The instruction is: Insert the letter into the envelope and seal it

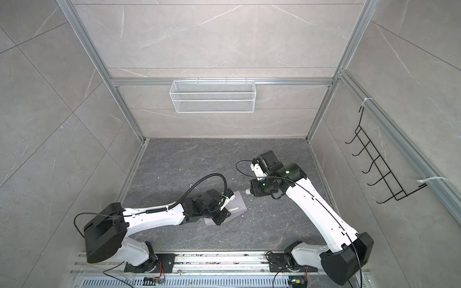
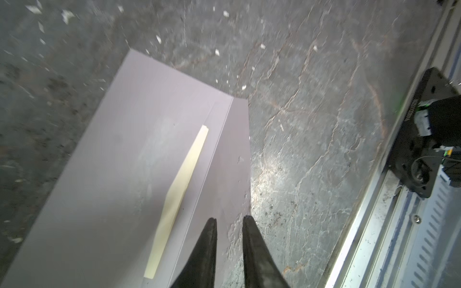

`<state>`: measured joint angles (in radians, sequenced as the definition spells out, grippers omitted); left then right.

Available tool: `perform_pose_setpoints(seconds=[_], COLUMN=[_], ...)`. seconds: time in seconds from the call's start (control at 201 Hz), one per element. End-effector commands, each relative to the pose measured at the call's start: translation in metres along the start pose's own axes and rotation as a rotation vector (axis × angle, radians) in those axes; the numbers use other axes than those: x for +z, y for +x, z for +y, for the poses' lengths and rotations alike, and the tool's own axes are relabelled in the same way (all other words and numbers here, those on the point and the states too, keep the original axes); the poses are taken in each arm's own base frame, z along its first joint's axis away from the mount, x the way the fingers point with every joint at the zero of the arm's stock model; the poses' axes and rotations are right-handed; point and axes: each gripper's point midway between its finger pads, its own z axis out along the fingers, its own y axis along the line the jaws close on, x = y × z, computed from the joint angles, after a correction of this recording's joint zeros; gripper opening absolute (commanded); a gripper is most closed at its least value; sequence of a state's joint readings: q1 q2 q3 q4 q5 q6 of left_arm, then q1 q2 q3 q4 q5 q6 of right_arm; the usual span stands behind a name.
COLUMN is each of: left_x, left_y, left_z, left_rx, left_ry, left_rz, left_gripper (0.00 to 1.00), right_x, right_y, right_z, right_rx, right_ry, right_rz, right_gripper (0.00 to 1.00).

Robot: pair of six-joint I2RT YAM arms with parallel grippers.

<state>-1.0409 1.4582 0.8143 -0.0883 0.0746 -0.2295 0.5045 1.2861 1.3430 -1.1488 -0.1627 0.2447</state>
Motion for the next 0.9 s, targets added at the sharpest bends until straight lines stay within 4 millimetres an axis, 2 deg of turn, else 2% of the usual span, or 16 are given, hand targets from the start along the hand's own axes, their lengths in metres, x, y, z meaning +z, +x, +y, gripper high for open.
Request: perform_pose_setpoints(seconds=[0.0, 0.164, 0.324, 0.662, 0.896], left_x=[-0.021, -0.043, -0.053, -0.051, -0.042], left_y=[-0.021, -0.018, -0.004, 0.027, 0.036], left_z=[0.012, 0.04, 0.062, 0.096, 0.104], left_rx=[-0.018, -0.092, -0.156, -0.347, -0.418], left_ry=[-0.07, -0.154, -0.196, -0.18, -0.155], left_rz=[-0.119, -0.19, -0.211, -0.223, -0.213], left_gripper=[0.26, 0.31, 0.33, 0.34, 0.29], right_x=[0.005, 0.019, 0.036, 0.074, 0.099], right_y=[0.008, 0.008, 0.005, -0.003, -0.003], right_z=[0.002, 0.015, 0.034, 0.065, 0.082], right_rx=[-0.024, -0.081, -0.171, -0.28, -0.312], right_ry=[0.006, 0.023, 0.068, 0.135, 0.152], right_rz=[0.073, 0.127, 0.179, 0.279, 0.344], right_gripper=[0.0, 0.0, 0.0, 0.0, 0.0])
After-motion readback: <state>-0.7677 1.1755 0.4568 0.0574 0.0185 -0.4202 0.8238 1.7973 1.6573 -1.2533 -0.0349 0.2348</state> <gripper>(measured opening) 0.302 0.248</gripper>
